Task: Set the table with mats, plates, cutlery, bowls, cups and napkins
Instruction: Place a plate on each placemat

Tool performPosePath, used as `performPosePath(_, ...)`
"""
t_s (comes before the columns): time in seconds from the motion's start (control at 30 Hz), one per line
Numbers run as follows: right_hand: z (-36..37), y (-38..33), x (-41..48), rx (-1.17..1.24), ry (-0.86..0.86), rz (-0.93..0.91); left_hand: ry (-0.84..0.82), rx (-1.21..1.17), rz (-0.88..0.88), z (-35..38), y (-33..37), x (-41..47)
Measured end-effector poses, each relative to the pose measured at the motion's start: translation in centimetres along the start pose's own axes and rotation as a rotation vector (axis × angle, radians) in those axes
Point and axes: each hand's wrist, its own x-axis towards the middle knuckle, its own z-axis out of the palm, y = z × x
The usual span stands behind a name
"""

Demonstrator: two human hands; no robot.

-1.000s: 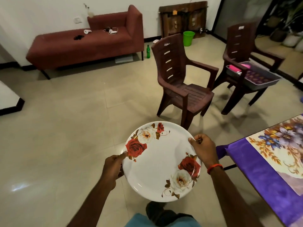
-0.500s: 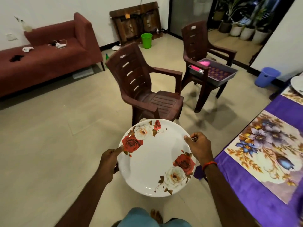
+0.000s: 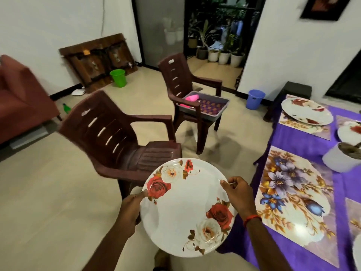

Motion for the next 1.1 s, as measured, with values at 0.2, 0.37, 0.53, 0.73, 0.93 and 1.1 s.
performPosePath(0.2, -1.2, -2.1, 4.4, -0.017, 0.150, 0.072, -0.111, 0.173, 0.080, 4.9, 5.2, 7.7)
performPosePath(0.37, -1.6, -1.7, 6.7, -0.019, 0.293, 0.143, -0.208, 0.330, 0.180, 9.3, 8.1, 12.2)
performPosePath(0.53, -2.7, -0.8, 6.7, -0.008, 0.360, 0.219, -0.249, 0.442, 0.278, 12.6, 8.7, 14.0)
performPosePath(0.73, -5.2, 0.7, 6.9, -0.001, 0.463, 0.320, -0.417, 0.561, 0.296, 18.4, 9.6, 15.7)
performPosePath(0.93, -7.6, 2.7, 9.2, 0.007, 0.539, 0.379, -0.501, 0.658, 0.330, 25.3, 10.6, 17.3)
performPosePath(1.1, -9.6, 4.1, 11.6, 0.030, 0.612, 0.416, -0.580, 0.718, 0.296, 31.1, 11.4, 18.9)
